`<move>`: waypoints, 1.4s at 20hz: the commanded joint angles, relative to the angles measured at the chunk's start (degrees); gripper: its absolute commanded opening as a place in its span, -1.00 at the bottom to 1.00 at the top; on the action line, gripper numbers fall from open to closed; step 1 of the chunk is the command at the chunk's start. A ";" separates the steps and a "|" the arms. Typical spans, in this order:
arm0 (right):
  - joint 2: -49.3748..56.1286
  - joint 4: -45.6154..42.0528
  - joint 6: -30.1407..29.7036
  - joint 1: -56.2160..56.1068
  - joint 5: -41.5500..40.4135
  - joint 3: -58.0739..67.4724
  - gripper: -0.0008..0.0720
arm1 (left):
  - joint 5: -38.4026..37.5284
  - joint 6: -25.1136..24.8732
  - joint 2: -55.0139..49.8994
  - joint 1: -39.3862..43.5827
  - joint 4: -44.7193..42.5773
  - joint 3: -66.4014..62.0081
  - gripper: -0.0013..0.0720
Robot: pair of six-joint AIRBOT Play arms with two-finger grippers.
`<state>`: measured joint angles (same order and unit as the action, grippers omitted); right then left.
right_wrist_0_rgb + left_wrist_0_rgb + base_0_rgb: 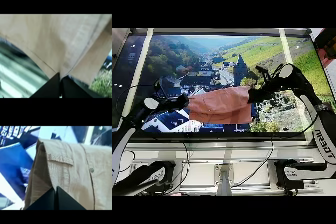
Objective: Fold the clothes and pants, and hang the long-sleeved shirts on hangers.
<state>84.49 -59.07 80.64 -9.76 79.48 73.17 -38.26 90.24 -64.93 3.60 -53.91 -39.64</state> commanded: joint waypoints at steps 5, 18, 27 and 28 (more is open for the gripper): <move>-13.33 -1.60 3.78 -2.67 -11.32 -20.04 -0.96 | -10.43 -7.17 -0.28 0.22 -0.02 -0.37 -0.93; -14.43 2.27 8.94 -2.80 -17.18 -36.81 -0.95 | -10.91 -7.13 -0.35 1.66 -1.84 -0.26 -0.93; -14.45 -0.61 7.10 -2.75 -6.12 -32.02 0.42 | -12.04 -7.17 -0.35 1.66 -1.86 -0.26 -0.06; -14.45 -3.06 7.13 -2.73 -5.25 -30.08 0.42 | -12.72 -7.19 -0.33 1.55 -2.19 -0.26 0.34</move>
<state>70.06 -57.98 88.51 -12.51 70.61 39.77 -49.67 83.11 -65.23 5.21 -55.77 -39.94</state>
